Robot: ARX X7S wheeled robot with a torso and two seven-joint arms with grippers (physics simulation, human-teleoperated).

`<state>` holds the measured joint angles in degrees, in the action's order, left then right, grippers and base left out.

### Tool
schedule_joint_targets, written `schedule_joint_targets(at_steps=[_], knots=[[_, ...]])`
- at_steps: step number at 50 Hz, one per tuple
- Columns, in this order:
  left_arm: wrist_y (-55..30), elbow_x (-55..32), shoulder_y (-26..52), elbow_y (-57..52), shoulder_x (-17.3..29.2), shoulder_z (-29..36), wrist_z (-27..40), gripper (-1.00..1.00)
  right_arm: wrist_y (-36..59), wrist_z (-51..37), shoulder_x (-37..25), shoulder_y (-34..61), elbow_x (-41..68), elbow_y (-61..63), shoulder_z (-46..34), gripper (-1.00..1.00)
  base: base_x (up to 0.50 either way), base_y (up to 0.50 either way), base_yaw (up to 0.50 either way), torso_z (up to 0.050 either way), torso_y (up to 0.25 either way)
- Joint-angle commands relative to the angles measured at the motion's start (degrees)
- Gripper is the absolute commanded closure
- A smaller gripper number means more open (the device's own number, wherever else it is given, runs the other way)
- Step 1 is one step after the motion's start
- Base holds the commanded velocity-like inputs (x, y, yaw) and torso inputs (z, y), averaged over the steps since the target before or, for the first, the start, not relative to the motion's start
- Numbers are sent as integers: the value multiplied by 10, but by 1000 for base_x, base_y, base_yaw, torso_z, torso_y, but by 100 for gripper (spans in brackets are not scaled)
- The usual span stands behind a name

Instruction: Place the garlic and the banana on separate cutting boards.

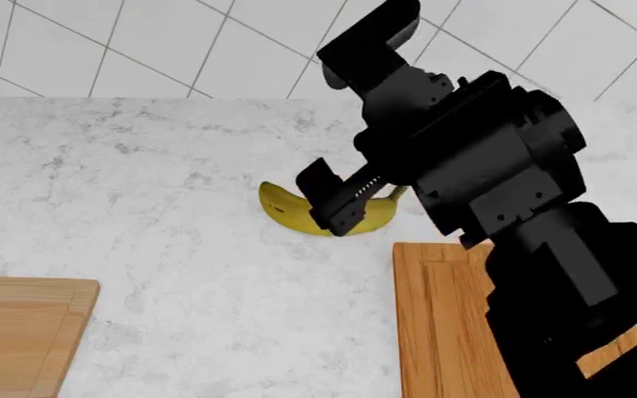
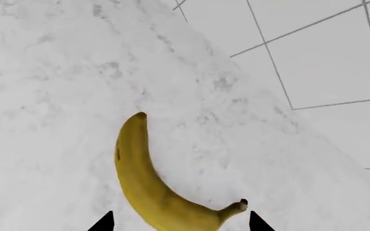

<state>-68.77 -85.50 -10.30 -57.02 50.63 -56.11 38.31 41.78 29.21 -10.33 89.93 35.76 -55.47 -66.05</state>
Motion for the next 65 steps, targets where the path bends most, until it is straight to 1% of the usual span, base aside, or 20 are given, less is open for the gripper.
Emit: schedule_joint_targets(at_steps=[1,6,12,18,21,23,28,32,33,35,36,38,40,43,45,52,55,60,63,65], knots=[[3,-13,-4,18,14,-18,19,-100,-86,142,103,24,-113,-194,-39,-100,0,0,0,0,0],[13,-11,16,33,22,21,40,-100,-81,158,103,28,-83,-195,-68,-100,0,0,0,0,0],[14,-21,15,41,28,15,48,-100,-85,167,103,26,-120,-195,-51,-100,0,0,0,0,0],[12,-28,8,38,28,0,50,-100,-155,135,103,24,-142,-195,-59,-100,0,0,0,0,0],[16,-33,13,35,30,17,66,-100,-169,132,103,23,-136,-195,-73,-100,0,0,0,0,0],[9,-27,0,31,21,-9,46,-100,-176,124,103,24,-131,-195,-78,-100,0,0,0,0,0],[9,-10,-1,20,20,-11,30,-100,-191,129,103,23,-134,-195,-79,-100,0,0,0,0,0],[29,86,-9,-25,-4,-20,-58,-100,-197,127,103,21,-131,-195,-83,-100,0,0,0,0,0],[28,79,-10,-20,-6,-23,-48,-100,-197,125,103,21,-131,-195,-81,-100,0,0,0,0,0],[46,31,-11,-10,-8,-73,-44,-100,-197,130,103,20,-132,-195,-82,-100,0,0,0,0,0],[57,-13,-9,2,5,-99,-18,-100,-197,133,103,20,-135,-195,-82,-100,0,0,0,0,0],[68,-100,-14,31,65,-154,27,-100,-195,137,103,18,-146,-195,-73,-100,0,0,0,0,0],[68,-117,-12,37,90,-175,37,-100,-194,138,103,17,-146,-195,-75,-100,0,0,0,0,0],[100,-170,-8,49,123,-166,71,-100,-192,136,103,21,-114,-191,-110,-100,0,0,0,0,0],[98,-187,-6,54,134,-187,73,-100,-190,133,103,25,-94,-187,-129,-100,0,0,0,0,0],[96,-204,-3,52,127,-197,57,-100,-190,131,103,23,-70,-184,-156,-100,0,0,0,0,0],[81,-204,-1,49,128,-215,34,-100,-182,127,103,26,-64,-177,-162,-100,0,0,0,2,-118],[95,-217,-2,52,129,-208,55,-100,-183,128,103,31,-61,-180,-166,-100,0,0,0,9,-234],[72,-226,-5,53,123,-239,40,-100,-188,129,103,33,-65,-184,-164,-100,0,0,0,10,-212],[80,-227,-5,47,124,-227,50,-100,-190,130,103,32,-67,-186,-162,-100,0,0,0,10,-209]])
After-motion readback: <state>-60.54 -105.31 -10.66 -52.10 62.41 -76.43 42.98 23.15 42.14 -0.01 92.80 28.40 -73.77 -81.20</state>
